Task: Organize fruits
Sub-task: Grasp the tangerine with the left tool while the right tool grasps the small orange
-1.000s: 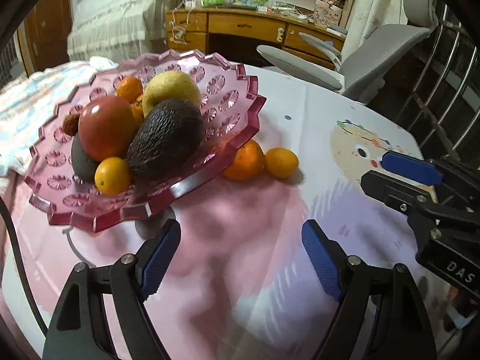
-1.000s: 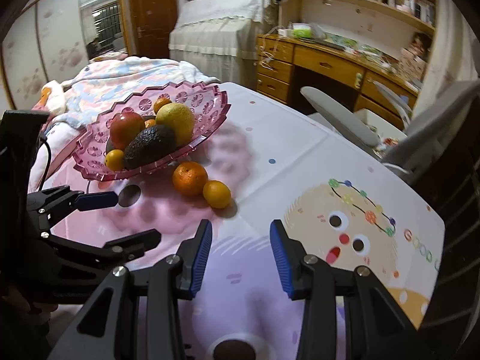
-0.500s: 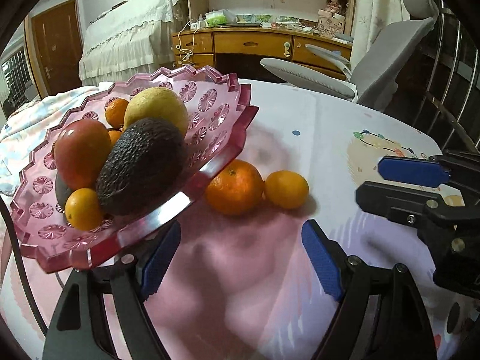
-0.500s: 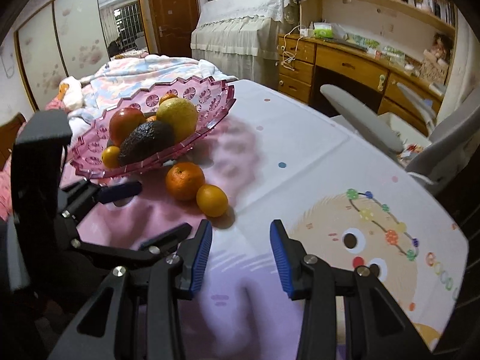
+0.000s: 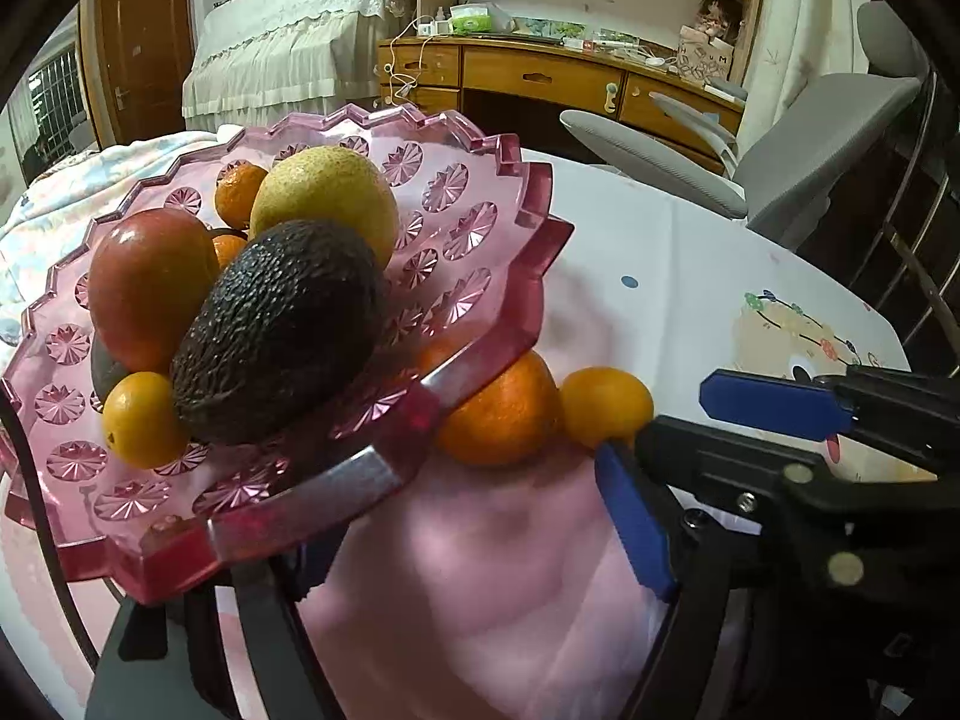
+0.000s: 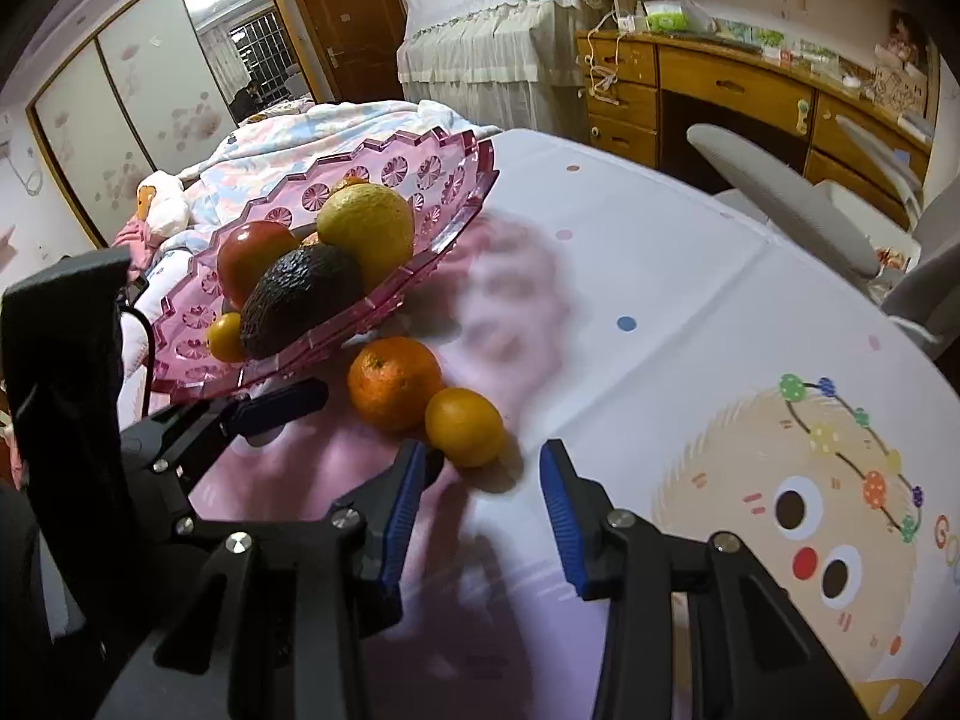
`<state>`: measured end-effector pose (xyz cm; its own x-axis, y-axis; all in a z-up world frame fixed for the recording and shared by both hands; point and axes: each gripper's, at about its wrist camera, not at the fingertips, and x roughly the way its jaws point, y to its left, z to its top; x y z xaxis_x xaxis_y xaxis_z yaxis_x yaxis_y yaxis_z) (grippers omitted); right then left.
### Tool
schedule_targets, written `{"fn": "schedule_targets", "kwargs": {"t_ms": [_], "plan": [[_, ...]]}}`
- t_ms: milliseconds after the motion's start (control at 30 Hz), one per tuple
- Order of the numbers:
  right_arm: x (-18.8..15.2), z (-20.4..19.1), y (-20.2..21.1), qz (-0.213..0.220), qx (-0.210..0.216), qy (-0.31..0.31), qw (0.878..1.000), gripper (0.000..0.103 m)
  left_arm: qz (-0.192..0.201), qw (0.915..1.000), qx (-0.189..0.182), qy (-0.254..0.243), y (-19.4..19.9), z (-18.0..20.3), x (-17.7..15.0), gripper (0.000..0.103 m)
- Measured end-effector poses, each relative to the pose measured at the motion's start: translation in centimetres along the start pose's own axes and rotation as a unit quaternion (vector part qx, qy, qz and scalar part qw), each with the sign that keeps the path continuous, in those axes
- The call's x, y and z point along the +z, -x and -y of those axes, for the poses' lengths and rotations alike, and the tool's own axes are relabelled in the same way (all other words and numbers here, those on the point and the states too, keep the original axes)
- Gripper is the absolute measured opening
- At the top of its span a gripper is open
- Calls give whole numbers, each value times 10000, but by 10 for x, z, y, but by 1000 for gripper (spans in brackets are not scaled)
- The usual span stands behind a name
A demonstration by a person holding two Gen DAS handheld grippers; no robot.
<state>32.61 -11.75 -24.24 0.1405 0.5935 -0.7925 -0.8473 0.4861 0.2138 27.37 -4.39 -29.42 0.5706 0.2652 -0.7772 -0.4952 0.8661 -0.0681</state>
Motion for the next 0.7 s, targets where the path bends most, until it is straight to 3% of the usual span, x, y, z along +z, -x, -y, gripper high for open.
{"fn": "schedule_targets", "kwargs": {"t_ms": [133, 600, 700], "plan": [[5, 3, -7, -152, 6, -150, 9998, 41, -24, 10000, -69, 1, -2, 0, 1, 65], [18, 14, -31, -430, 315, -742, 9958, 40, 25, 9996, 7, 294, 0, -8, 1, 55], [19, 15, -33, -468, 511, -824, 9942, 30, 64, 9991, -105, 415, 1, -13, 1, 52]]}}
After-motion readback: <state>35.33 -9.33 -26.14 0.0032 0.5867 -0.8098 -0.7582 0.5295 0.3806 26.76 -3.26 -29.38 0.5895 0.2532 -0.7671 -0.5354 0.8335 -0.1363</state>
